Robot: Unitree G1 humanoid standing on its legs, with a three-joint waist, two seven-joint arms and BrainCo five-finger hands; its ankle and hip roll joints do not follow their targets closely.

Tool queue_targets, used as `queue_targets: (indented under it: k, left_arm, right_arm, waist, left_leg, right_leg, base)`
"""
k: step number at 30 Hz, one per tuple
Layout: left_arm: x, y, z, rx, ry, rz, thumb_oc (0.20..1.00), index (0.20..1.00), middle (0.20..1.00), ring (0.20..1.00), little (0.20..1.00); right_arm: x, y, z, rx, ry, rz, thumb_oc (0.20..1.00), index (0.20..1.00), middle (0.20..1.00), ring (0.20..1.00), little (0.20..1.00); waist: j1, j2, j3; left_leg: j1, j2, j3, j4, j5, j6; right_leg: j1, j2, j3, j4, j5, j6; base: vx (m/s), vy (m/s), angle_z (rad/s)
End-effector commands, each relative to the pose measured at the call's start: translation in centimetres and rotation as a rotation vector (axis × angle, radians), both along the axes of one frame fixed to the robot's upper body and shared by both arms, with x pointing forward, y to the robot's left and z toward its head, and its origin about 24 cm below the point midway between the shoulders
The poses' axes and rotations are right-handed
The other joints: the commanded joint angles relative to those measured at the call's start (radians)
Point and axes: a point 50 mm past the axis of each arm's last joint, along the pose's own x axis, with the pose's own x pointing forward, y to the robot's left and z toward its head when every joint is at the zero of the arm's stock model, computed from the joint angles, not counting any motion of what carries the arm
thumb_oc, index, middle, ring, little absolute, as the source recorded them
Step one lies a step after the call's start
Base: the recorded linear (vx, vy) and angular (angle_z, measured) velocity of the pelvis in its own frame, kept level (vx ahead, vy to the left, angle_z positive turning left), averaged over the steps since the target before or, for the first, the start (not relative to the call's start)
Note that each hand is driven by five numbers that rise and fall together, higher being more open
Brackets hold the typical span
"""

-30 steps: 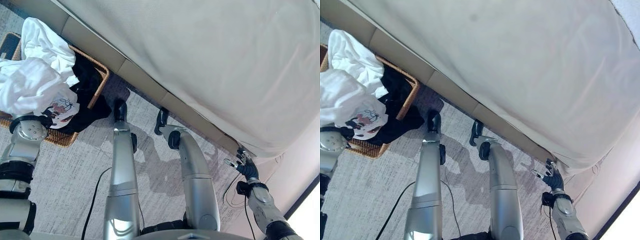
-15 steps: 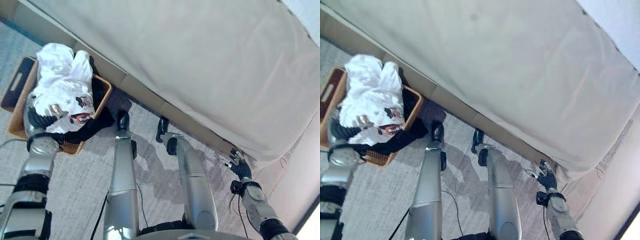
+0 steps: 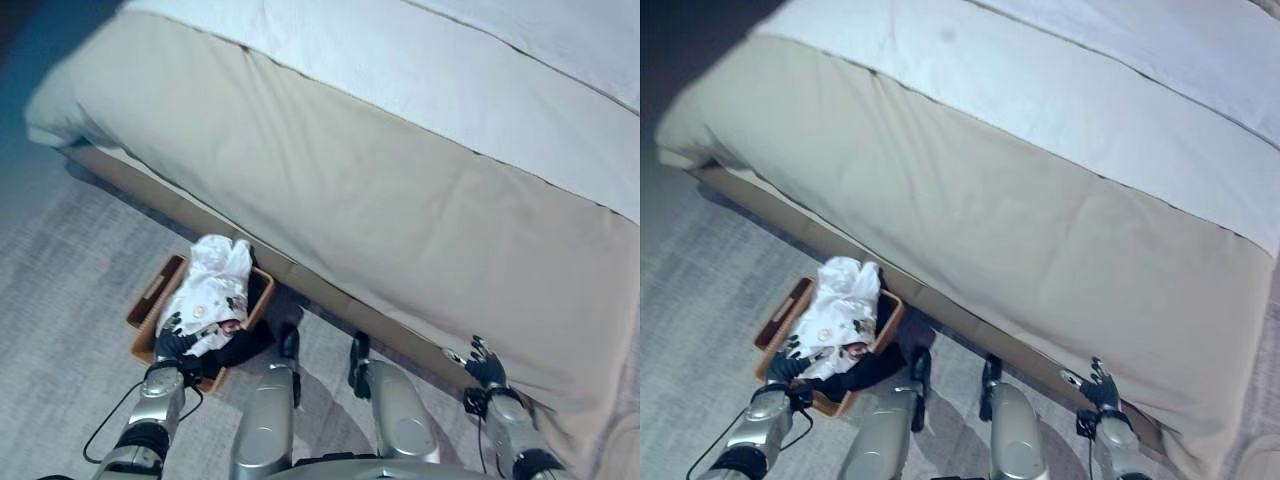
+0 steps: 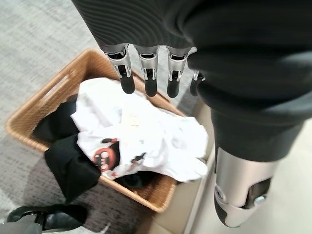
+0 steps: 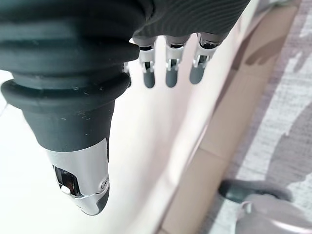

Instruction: Pick up clothes into the bucket

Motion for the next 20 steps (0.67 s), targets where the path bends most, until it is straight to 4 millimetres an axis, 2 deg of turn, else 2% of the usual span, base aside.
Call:
queue_targets:
  k: [1,3,4,5,7,8,9,11,14,16,17,20]
  left_arm:
    - [-1.6,-1.0,-1.6,-0.051,0.046,-0.027,1.0,1.0,1.0,1.0,1.0]
    - [-2.5,-1.8,-2.4,-0.082,0.075,-0.037,1.0,1.0,1.0,1.0,1.0]
    - [-2.5,-1.8,-2.4,-0.082,0.075,-0.037,1.0,1.0,1.0,1.0,1.0]
    - [-3.8,-2.5,-3.4,-0.1,0.134,-0.05,1.0,1.0,1.0,1.0,1.0]
    - [-4.3,-2.9,-3.8,-0.108,0.158,-0.049,1.0,1.0,1.0,1.0,1.0]
    - [-5.4,-3.6,-4.6,-0.125,0.201,-0.062,1.0,1.0,1.0,1.0,1.0]
    - [-5.4,-3.6,-4.6,-0.125,0.201,-0.062,1.0,1.0,1.0,1.0,1.0]
    - [-7.2,-4.5,-5.7,-0.142,0.277,-0.056,1.0,1.0,1.0,1.0,1.0]
    - [-7.9,-5.2,-6.3,-0.14,0.319,-0.088,1.0,1.0,1.0,1.0,1.0]
    - [-9.6,-6.1,-7.2,-0.165,0.394,-0.101,1.0,1.0,1.0,1.0,1.0]
    - [-9.6,-6.1,-7.2,-0.165,0.394,-0.101,1.0,1.0,1.0,1.0,1.0]
    - [-12.3,-6.7,-8.2,-0.246,0.479,-0.006,1.0,1.0,1.0,1.0,1.0]
  right_arm:
    - [-1.7,-2.0,-0.1,-0.11,0.097,0.055,1.0,1.0,1.0,1.0,1.0]
    - [-2.1,-1.9,-0.3,-0.143,0.135,0.088,1.0,1.0,1.0,1.0,1.0]
    - [-2.1,-1.9,-0.3,-0.143,0.135,0.088,1.0,1.0,1.0,1.0,1.0]
    - [-2.4,-1.5,-0.7,-0.145,0.173,0.117,1.0,1.0,1.0,1.0,1.0]
    - [-2.4,-1.4,-0.9,-0.15,0.184,0.137,1.0,1.0,1.0,1.0,1.0]
    - [-2.6,-0.9,-1.2,-0.139,0.209,0.18,1.0,1.0,1.0,1.0,1.0]
    - [-2.6,-0.9,-1.2,-0.139,0.209,0.18,1.0,1.0,1.0,1.0,1.0]
    - [-3.5,-0.2,-2.0,-0.123,0.266,0.213,1.0,1.0,1.0,1.0,1.0]
    - [-4.4,0.2,-2.6,-0.114,0.313,0.226,1.0,1.0,1.0,1.0,1.0]
    - [-5.4,0.9,-3.3,-0.113,0.377,0.263,1.0,1.0,1.0,1.0,1.0]
    - [-5.4,0.9,-3.3,-0.113,0.377,0.263,1.0,1.0,1.0,1.0,1.0]
    - [-6.7,1.5,-4.0,-0.08,0.425,0.257,1.0,1.0,1.0,1.0,1.0]
  waist:
    - [-0.03,0.042,-0.133]
    - [-0.034,0.047,-0.177]
    - [-0.034,0.047,-0.177]
    - [-0.036,0.047,-0.213]
    - [-0.033,0.046,-0.23]
    - [-0.032,0.042,-0.253]
    - [-0.032,0.042,-0.253]
    - [-0.026,0.031,-0.275]
    - [-0.024,0.024,-0.283]
    - [-0.017,0.018,-0.287]
    - [-0.017,0.018,-0.286]
    - [-0.009,0.012,-0.296]
  left_leg:
    - [0.037,0.004,-0.009,-0.045,0.013,-0.017]
    - [0.077,0.015,0.007,-0.061,0.01,-0.025]
    - [0.078,0.015,0.007,-0.061,0.01,-0.025]
    - [0.119,0.021,0.023,-0.069,0.0,-0.028]
    - [0.136,0.023,0.032,-0.067,-0.006,-0.028]
    - [0.169,0.029,0.044,-0.068,-0.014,-0.03]
    - [0.17,0.029,0.044,-0.069,-0.014,-0.03]
    - [0.204,0.035,0.055,-0.055,-0.031,-0.031]
    - [0.217,0.039,0.063,-0.041,-0.041,-0.034]
    - [0.23,0.041,0.067,-0.015,-0.055,-0.033]
    - [0.23,0.041,0.067,-0.014,-0.056,-0.033]
    - [0.254,0.043,0.067,-0.013,-0.061,-0.029]
  right_leg:
    - [0.076,-0.004,0.002,-0.129,0.084,0.046]
    - [0.126,0.003,0.003,-0.176,0.089,0.048]
    - [0.126,0.003,0.003,-0.176,0.09,0.048]
    - [0.171,0.009,0.013,-0.209,0.094,0.048]
    - [0.193,0.011,0.02,-0.223,0.095,0.047]
    - [0.226,0.016,0.028,-0.233,0.092,0.044]
    - [0.226,0.016,0.028,-0.233,0.092,0.044]
    - [0.272,0.023,0.038,-0.242,0.082,0.037]
    - [0.295,0.027,0.04,-0.251,0.079,0.032]
    - [0.318,0.031,0.045,-0.26,0.077,0.028]
    - [0.319,0.032,0.045,-0.26,0.077,0.028]
    - [0.346,0.04,0.043,-0.268,0.07,0.023]
  base:
    - [0.13,-0.105,-0.23]
    - [0.11,-0.09,-0.12]
    - [0.11,-0.106,-0.16]
    - [0.07,-0.062,-0.17]
    - [0.11,-0.091,-0.24]
    - [0.1,-0.088,-0.2]
    - [0.09,-0.117,-0.14]
    - [0.05,-0.086,-0.15]
    - [0.03,-0.06,-0.08]
    - [0.02,-0.066,-0.03]
    - [0.01,-0.029,-0.05]
    - [0.03,-0.038,-0.03]
